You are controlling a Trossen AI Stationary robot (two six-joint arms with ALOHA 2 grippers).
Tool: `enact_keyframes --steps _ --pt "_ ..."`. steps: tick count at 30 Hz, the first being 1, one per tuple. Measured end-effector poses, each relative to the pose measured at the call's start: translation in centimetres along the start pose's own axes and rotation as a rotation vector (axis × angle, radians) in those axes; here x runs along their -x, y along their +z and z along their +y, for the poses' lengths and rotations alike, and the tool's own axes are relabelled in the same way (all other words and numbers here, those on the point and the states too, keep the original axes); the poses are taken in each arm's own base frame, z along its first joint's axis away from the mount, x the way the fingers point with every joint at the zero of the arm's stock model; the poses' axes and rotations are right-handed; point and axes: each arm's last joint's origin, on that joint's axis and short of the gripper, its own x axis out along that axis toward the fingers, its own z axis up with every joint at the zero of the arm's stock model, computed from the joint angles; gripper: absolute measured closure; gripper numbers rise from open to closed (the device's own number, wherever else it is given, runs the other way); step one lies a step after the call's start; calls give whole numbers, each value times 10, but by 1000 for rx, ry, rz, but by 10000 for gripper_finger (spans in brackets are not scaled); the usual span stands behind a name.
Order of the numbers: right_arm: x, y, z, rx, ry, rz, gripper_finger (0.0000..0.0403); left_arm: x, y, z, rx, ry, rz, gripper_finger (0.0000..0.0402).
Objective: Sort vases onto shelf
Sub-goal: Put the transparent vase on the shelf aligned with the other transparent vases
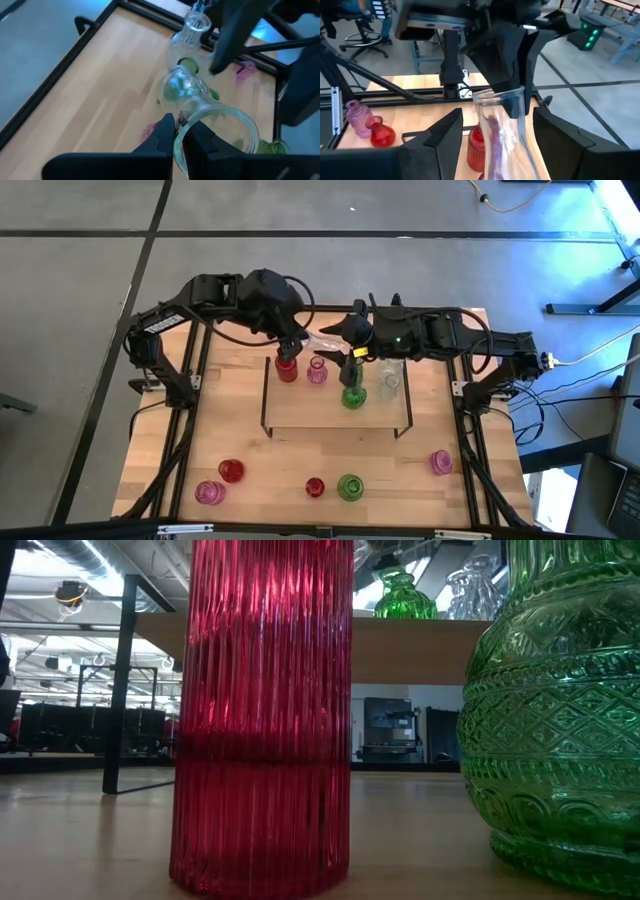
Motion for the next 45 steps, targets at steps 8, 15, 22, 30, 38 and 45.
enact_keyframes --steps 8,15,22,30,38,45 --pt "-6 -3 3 13 67 19 182 9 1 -16 -25 -51 -40 391" --pt "-20 -11 8 34 139 65 182 26 4 -24 -29 -97 -80 391" --pt "-25 -5 9 31 155 36 208 20 -3 -24 -17 -87 8 391" --pt "-27 -3 6 17 222 46 288 15 -4 -26 -21 -94 34 391" --pt "-28 -2 6 -27 216 40 288 16 -3 -27 -28 -104 19 375" --pt "-27 2 5 -63 209 8 288 29 3 -28 -42 -109 -40 358"
